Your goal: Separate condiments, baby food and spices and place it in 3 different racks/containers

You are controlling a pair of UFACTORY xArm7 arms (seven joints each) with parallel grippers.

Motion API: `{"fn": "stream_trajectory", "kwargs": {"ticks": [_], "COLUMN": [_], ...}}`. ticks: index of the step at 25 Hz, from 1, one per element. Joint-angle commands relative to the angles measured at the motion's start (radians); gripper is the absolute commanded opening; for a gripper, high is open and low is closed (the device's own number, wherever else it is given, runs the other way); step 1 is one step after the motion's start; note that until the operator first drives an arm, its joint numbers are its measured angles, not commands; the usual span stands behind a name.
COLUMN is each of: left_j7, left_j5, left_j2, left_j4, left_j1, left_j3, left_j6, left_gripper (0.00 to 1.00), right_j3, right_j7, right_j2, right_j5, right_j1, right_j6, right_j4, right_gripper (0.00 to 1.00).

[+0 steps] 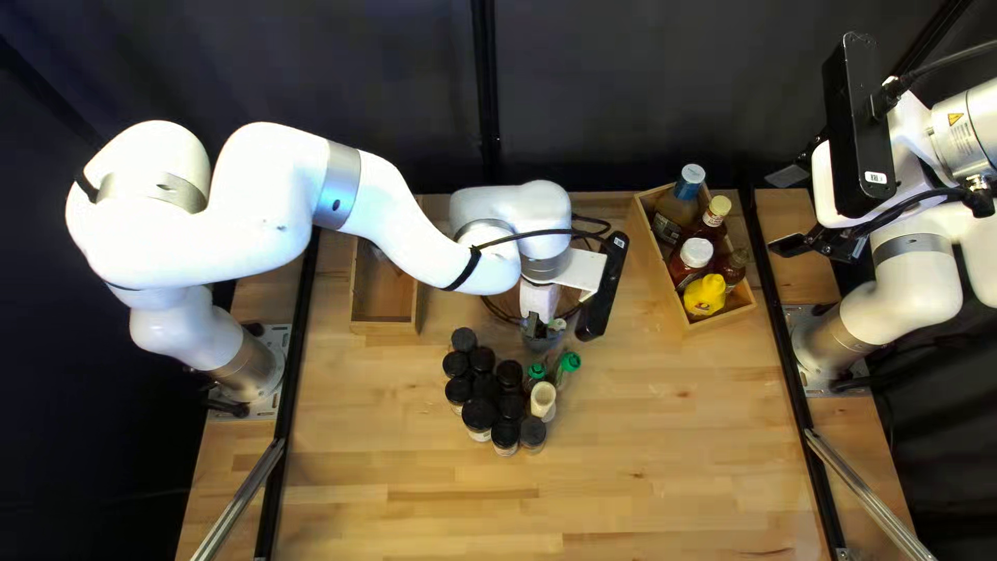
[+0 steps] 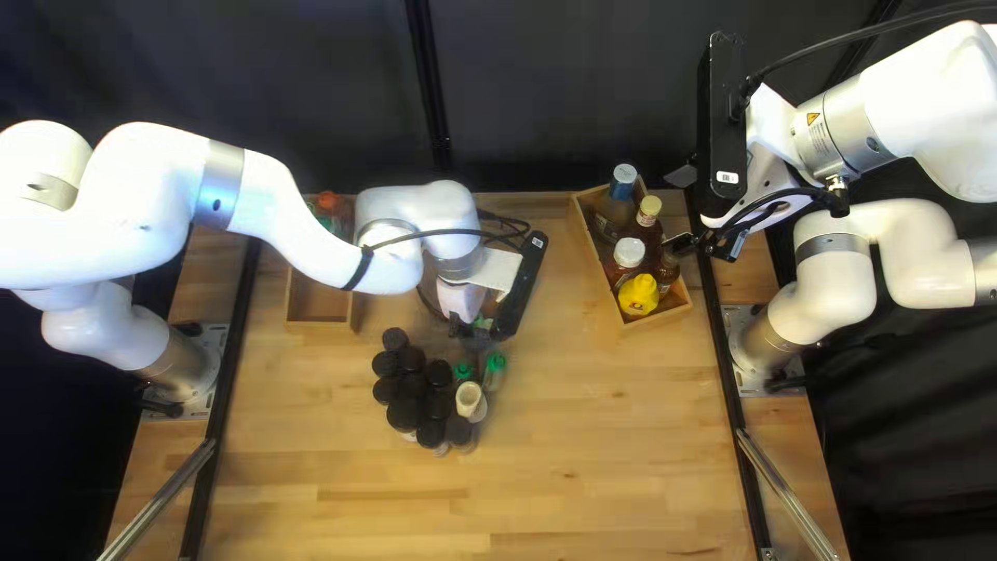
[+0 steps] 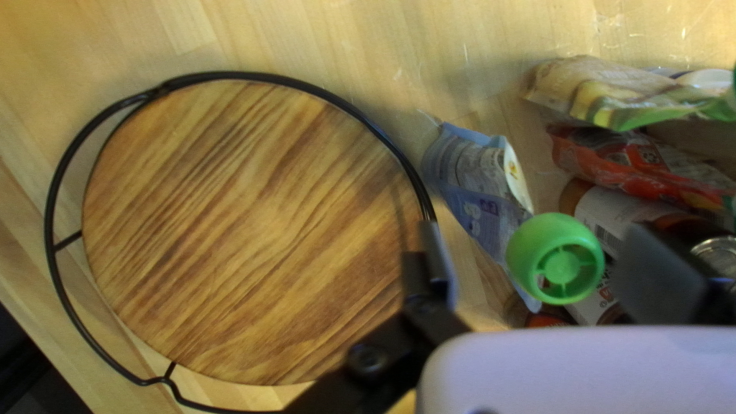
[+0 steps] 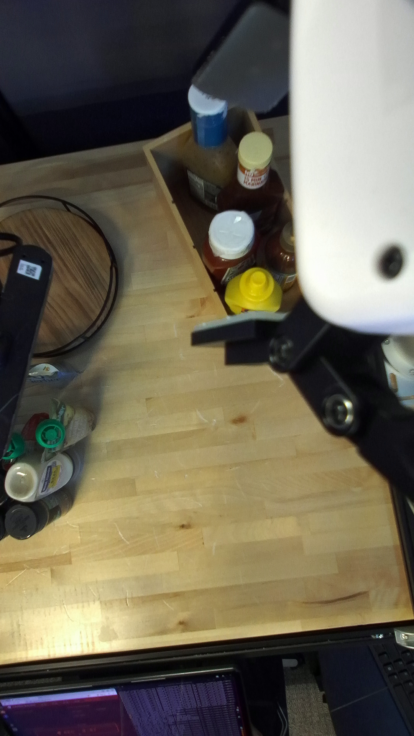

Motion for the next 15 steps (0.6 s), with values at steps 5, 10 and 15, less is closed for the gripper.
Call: {"fn": "stream_trajectory", "kwargs": {"ticks": [5, 10, 15], "left_j7": [-0.009, 0.024, 0.005], "left_j5": [-0.001, -0.005, 0.023], "left_j2": [-0.078, -0.192, -0.381], "left_j4": [0.066, 0.047, -0.119], "left_j1": [-0.003, 0.012, 0.026], "left_j3": [-0.006, 0.004, 0.017], "left_j6": [0.184, 0.311, 0.331], "left_gripper": [0.0, 0.0, 0.0], "right_j3": [0.0, 0.0, 0.0], "right_j7": [0.0, 0.0, 0.0], "right_j2": [0.0, 0.0, 0.0], "right_j5": [0.0, 0.0, 0.0], "right_j1": [0.0, 0.0, 0.0], "right_j6": [0.0, 0.0, 0.0], "right_j4": [0.0, 0.0, 0.0], "right_gripper": [1.0, 1.0, 1.0]}}
